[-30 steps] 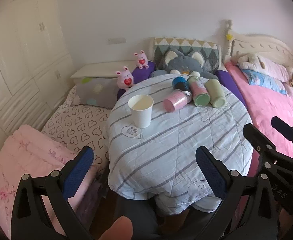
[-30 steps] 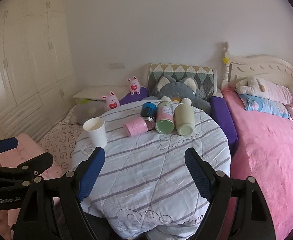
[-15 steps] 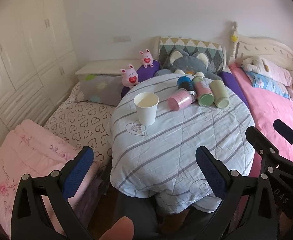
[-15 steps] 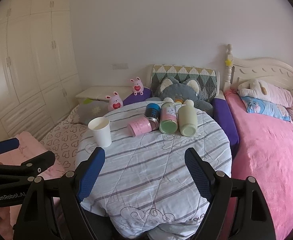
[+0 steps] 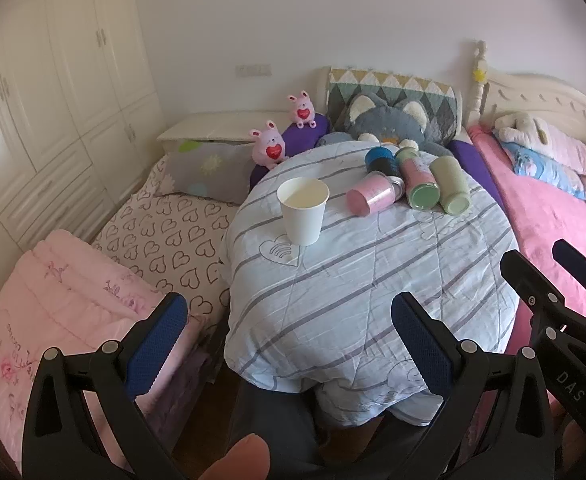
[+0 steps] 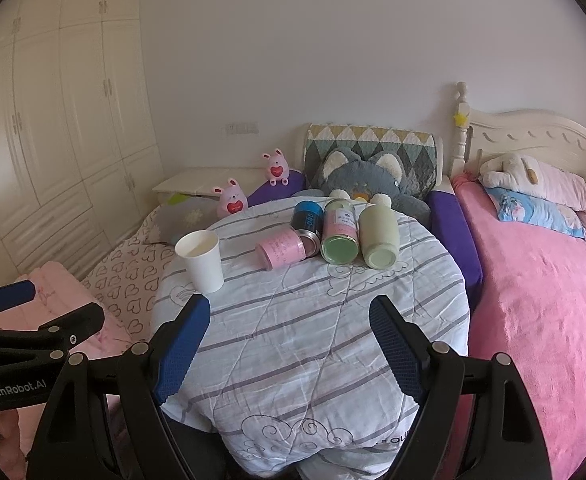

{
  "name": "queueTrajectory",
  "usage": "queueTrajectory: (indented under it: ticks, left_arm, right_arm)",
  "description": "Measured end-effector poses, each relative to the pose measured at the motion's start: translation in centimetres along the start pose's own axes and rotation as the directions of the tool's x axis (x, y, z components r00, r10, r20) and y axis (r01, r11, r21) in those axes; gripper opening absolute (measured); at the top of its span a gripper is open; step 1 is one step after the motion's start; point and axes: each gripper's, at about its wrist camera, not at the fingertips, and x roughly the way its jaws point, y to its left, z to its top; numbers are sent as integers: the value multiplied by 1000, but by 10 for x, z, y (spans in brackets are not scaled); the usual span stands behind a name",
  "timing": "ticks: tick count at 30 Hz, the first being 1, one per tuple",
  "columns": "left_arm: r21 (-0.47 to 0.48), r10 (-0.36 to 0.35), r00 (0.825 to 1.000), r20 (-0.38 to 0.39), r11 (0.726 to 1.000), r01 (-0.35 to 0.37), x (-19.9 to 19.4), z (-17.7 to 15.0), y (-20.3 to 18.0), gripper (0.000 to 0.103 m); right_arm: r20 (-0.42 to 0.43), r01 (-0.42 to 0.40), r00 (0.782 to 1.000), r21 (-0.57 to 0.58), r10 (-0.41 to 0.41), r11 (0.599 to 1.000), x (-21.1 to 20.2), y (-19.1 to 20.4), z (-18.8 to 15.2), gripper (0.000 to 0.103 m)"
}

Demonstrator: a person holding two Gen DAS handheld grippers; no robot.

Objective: Flip cup upright

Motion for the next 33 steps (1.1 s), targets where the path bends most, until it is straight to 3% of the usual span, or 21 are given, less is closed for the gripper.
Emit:
queueTrajectory:
  ticks: [33]
  left_arm:
    - [-26,31,999,-34,999,-32,20,3,2,103]
  right_arm:
    - [-39,-28,999,-2,28,1000,28,0,5,83]
